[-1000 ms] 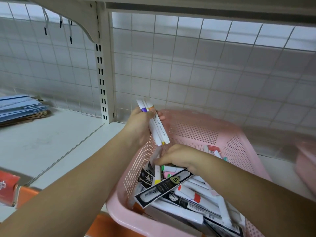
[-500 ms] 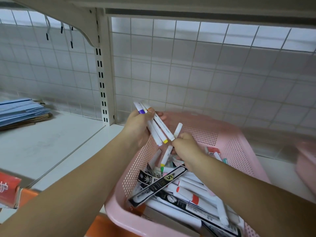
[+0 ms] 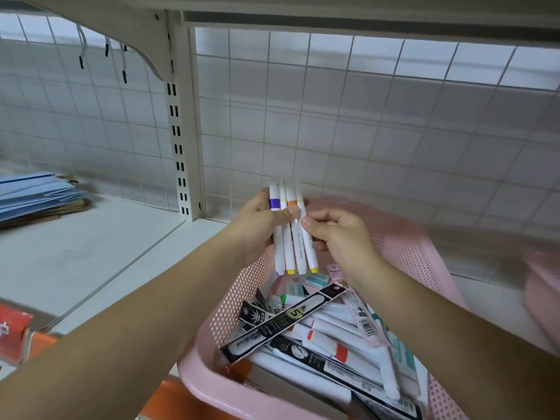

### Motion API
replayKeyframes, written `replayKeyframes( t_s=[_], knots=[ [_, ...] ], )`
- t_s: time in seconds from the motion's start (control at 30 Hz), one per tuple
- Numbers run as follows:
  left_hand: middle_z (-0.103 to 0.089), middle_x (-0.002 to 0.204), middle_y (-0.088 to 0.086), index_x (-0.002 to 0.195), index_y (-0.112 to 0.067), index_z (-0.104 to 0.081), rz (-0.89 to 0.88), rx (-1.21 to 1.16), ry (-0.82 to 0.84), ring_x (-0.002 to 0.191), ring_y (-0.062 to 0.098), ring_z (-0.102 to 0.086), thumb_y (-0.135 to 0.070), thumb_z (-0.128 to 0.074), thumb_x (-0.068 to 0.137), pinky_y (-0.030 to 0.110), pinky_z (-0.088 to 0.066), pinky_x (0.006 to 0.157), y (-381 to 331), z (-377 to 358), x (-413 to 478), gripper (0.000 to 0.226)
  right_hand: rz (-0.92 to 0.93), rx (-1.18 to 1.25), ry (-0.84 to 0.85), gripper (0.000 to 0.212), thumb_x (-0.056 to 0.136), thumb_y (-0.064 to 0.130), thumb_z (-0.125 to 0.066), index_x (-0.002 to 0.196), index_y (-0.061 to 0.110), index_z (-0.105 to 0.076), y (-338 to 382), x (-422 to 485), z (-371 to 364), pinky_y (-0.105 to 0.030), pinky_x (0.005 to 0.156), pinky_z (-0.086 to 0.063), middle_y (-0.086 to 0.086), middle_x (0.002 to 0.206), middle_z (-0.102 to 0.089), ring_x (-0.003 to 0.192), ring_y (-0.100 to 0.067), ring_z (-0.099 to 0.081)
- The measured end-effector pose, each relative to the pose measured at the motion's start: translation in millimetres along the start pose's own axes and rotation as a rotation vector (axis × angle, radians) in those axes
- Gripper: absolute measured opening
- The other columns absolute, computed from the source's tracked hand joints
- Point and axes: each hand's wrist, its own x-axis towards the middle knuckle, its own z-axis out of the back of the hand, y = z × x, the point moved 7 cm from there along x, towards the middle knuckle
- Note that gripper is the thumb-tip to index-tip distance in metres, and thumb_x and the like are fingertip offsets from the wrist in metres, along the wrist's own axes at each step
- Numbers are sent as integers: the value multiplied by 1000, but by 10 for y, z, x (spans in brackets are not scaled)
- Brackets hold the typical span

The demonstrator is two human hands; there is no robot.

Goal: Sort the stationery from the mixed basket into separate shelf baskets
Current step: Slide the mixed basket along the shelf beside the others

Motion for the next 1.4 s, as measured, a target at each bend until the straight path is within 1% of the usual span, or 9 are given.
replayKeyframes(
  t_s=[0.3, 0.4, 0.53, 0.7, 0.87, 0.97, 1.07, 1.23, 1.4],
  knots=[
    [-67, 80, 7, 94, -3, -60, 6, 0, -25, 67, 16, -65, 8, -59, 82, 23, -57, 61, -9, 19, 13, 17, 69, -132, -47, 18, 80, 1, -68, 68, 11, -59, 2, -21, 28, -12, 55, -46, -1, 68, -59, 52, 2, -55],
    [-67, 81, 7, 93, -4, -60, -3, 13, -40, 64, 13, -66, 9, -59, 82, 23, -57, 60, -8, 25, 17, 17, 153, -340, -83, 25, 82, 3, -67, 65, 21, -61, 48, -24, 36, -29, 74, -51, 2, 70, -62, 68, -12, -57],
    [-66, 81, 7, 91, -5, -59, -17, -37, -58, 61, 11, -66, 11, -58, 82, 20, -56, 58, -27, 32, 10, 18, 211, -617, -89, 26, 88, 3, -55, 81, 25, -68, 143, -64, 38, -26, 73, -49, 10, 80, -63, 72, -9, -57],
    [-70, 68, -3, 92, -7, -58, -1, -94, -47, 61, 8, -67, 9, -57, 83, 19, -55, 57, -32, 50, 8, 19, 144, -1086, -95, 39, 85, 4, -46, 119, 14, -62, 195, -16, 252, -32, 96, -43, -2, 124, -58, 112, -21, -54],
    [-69, 68, -4, 91, -10, -58, 14, -80, -31, 64, 9, -67, 7, -58, 83, 20, -56, 62, -13, 37, 17, 19, 139, -1428, -31, 40, 84, 6, -47, 124, 8, -55, 136, -34, 244, -34, 91, -42, -10, 122, -51, 113, -26, -47],
    [-67, 80, 3, 98, -7, -58, 15, -55, -24, 70, 14, -65, 6, -58, 84, 21, -56, 63, -30, 11, 29, 19, 163, -1602, 5, 34, 84, 9, -48, 117, 7, -55, 164, -59, 167, -36, 91, -39, -9, 122, -49, 114, -26, -43],
    [-66, 85, 7, 101, -4, -58, -3, 13, -5, 72, 16, -65, 7, -58, 83, 22, -55, 64, -109, -113, 16, 21, 187, -1633, -3, 30, 84, 9, -48, 113, 8, -55, 307, -133, 188, -35, 88, -38, -8, 122, -48, 115, -27, -43],
    [-71, 65, -4, 86, -10, -59, -97, 21, 50, 60, 7, -68, 13, -58, 81, 17, -54, 55, -426, -599, -57, 23, 283, -1616, -88, 36, 85, 10, -46, 120, 10, -55, 634, -363, 548, -35, 89, -40, -8, 120, -51, 112, -27, -45],
    [-70, 79, 5, 86, -7, -60, -124, 2, 160, 66, 13, -69, 14, -57, 81, 21, -57, 63, -546, -1429, -219, 22, 251, -1554, -190, 36, 85, 12, -47, 119, 10, -58, 862, -734, 1309, -37, 91, -45, -9, 121, -55, 111, -29, -49]
  ],
)
